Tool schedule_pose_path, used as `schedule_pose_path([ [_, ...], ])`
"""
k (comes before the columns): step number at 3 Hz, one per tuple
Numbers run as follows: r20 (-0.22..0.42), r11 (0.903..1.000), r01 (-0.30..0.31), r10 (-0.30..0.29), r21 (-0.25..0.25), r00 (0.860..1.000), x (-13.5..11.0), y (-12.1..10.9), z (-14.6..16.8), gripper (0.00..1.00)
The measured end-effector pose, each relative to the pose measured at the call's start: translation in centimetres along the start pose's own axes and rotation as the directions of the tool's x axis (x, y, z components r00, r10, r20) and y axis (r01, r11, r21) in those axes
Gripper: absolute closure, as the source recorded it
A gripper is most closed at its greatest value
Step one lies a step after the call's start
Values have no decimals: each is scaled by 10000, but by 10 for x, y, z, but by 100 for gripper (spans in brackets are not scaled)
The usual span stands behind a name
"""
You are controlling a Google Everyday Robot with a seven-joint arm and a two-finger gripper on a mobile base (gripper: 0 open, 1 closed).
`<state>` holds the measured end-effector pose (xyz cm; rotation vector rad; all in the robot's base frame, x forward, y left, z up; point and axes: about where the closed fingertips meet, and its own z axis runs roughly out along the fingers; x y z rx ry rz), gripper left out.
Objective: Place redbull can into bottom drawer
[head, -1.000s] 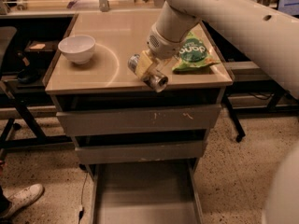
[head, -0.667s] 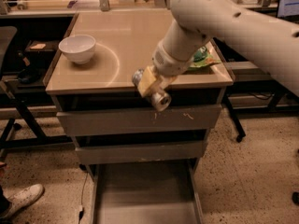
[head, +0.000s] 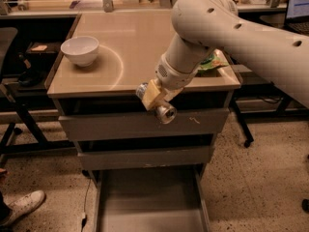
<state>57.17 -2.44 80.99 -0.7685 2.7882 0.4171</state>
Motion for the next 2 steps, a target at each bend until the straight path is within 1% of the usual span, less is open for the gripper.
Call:
schedule_pose_path([
  [1, -168, 9968, -710, 704, -371, 9974, 29, 0, 20, 100],
  [2, -628, 9754, -1986, 1932, -959, 9792, 76, -8, 61, 100],
])
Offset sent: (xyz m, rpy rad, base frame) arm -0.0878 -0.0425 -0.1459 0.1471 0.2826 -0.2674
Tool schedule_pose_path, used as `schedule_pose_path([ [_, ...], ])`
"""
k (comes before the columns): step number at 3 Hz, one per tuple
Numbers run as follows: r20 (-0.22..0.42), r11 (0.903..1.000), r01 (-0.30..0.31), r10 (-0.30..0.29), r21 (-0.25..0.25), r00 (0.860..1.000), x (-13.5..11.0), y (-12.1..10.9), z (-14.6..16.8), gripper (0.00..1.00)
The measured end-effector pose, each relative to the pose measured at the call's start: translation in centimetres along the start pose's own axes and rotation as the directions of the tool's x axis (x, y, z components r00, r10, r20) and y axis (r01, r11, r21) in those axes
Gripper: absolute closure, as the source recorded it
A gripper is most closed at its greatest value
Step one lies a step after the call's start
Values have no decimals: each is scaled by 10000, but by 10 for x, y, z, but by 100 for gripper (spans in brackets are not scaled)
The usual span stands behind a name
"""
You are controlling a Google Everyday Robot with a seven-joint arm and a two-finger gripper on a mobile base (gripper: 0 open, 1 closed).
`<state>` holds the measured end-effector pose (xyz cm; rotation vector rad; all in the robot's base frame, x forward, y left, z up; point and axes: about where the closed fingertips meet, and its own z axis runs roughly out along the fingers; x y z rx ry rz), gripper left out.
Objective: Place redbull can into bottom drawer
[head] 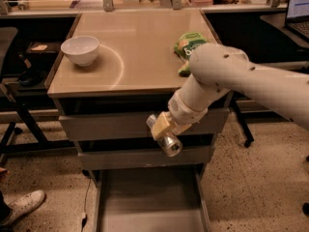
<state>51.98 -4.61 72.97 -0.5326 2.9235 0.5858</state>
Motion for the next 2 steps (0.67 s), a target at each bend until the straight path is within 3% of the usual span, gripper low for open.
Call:
schedule_pose_path([
  [1, -645, 9926, -1082, 1046, -554, 9924, 36, -22, 42, 100],
  [2, -645, 9926, -1082, 1046, -554, 9924, 36, -22, 42, 100],
])
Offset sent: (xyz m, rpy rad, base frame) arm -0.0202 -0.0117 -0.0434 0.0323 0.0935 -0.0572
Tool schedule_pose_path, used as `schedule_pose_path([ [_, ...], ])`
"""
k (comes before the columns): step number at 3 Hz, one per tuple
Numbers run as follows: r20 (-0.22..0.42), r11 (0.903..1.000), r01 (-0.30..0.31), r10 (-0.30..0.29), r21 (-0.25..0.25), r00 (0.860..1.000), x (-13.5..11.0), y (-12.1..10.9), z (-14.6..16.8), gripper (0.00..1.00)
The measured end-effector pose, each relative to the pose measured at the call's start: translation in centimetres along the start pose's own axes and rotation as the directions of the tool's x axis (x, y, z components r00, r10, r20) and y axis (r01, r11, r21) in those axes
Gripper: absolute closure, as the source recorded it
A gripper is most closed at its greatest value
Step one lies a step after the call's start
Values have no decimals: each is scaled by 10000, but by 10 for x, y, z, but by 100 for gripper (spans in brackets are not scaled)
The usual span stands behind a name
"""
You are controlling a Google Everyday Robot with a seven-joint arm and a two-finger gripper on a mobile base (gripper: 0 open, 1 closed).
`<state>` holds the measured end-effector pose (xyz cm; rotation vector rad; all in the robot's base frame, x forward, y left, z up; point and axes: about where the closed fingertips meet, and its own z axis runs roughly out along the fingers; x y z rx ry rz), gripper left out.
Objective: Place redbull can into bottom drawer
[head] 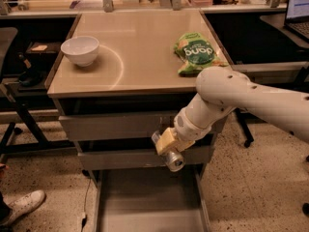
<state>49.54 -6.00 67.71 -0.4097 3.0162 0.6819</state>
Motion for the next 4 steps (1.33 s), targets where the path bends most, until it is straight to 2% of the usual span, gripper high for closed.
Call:
schedule_pose_path([
  [1, -287, 9938, -933, 917, -608, 9954, 18, -18, 44, 100],
  [2, -509, 9675, -2048, 1994, -1481, 9786, 36, -45, 101, 100],
  [3, -1290, 9368, -2903, 2689, -1954, 9545, 51, -66, 155, 100],
  [4, -1568, 9304, -3054, 2770, -2027, 9480, 58, -68, 169, 100],
])
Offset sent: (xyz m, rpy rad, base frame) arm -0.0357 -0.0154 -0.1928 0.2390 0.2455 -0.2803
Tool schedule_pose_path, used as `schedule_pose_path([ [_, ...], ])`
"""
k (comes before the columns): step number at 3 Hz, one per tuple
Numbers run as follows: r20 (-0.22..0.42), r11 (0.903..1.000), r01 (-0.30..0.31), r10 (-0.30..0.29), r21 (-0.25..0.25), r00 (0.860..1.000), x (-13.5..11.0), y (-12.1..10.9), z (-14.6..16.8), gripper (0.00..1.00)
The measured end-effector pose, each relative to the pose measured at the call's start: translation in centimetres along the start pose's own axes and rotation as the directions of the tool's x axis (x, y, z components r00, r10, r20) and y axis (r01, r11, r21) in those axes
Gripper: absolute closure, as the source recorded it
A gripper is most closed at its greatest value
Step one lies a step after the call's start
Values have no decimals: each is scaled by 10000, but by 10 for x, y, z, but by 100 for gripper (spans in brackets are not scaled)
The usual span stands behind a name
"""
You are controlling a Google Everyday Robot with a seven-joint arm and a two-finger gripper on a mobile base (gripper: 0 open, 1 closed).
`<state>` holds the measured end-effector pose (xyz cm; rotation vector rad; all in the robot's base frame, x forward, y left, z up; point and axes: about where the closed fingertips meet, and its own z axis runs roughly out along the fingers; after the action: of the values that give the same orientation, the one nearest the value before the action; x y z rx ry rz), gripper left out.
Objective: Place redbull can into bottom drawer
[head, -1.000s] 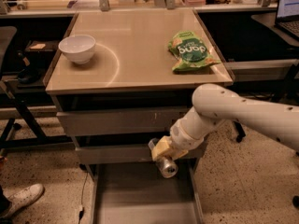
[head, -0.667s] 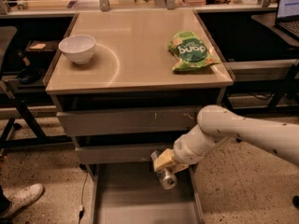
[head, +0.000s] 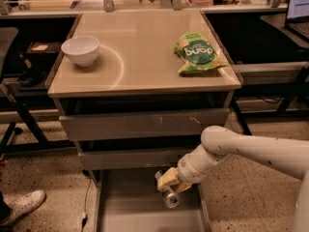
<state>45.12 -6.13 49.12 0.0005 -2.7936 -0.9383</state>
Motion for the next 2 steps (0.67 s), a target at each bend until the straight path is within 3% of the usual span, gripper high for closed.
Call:
schedule_pose_path([
  [1, -118, 9997, -106, 103, -241, 9999, 0, -5, 10, 100],
  [2, -130, 9937, -562, 552, -967, 9984, -10, -24, 50, 100],
])
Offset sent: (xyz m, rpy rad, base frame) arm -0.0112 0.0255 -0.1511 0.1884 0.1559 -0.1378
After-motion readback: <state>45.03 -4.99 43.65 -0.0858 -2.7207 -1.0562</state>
